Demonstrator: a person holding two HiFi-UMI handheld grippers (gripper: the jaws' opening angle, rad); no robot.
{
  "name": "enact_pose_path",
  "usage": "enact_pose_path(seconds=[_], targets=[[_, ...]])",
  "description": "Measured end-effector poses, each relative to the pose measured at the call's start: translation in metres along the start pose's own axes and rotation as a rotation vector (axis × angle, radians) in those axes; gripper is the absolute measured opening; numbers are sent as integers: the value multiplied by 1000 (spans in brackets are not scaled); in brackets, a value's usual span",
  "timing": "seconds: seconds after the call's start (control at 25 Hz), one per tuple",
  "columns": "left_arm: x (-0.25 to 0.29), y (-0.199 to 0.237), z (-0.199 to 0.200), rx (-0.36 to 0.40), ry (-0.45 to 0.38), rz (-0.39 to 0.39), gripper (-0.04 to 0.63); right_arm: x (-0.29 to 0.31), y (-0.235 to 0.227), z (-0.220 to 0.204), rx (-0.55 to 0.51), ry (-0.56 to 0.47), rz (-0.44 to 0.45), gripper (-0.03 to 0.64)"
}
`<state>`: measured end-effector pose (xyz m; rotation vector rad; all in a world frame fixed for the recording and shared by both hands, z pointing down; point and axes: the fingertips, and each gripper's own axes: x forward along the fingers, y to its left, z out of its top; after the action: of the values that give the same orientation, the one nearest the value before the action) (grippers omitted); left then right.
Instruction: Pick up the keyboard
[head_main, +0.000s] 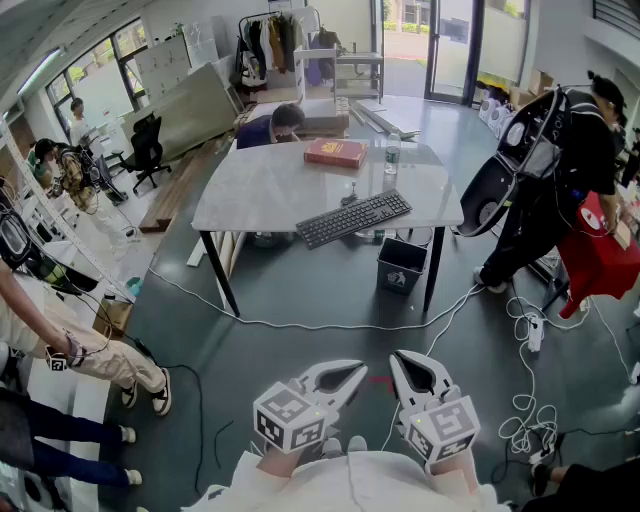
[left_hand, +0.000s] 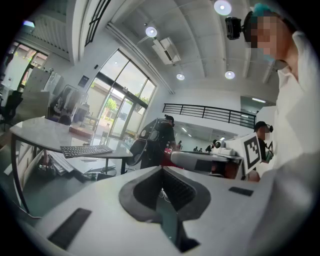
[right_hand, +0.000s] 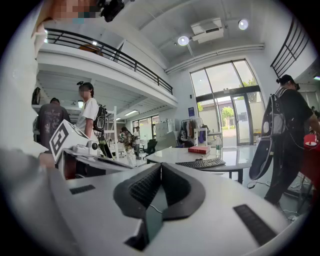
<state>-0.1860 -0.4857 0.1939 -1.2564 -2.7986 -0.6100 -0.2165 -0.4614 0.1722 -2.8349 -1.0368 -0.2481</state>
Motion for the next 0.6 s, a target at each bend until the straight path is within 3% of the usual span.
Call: enact_pose_path(seconds=[0.28,0.6], targets=[[10,3,7,-24,-16,-20,14,10,0,1,6,4,11,31],[12,15,11,-39,-25,16,14,18,1,6,34,-9,26,32]])
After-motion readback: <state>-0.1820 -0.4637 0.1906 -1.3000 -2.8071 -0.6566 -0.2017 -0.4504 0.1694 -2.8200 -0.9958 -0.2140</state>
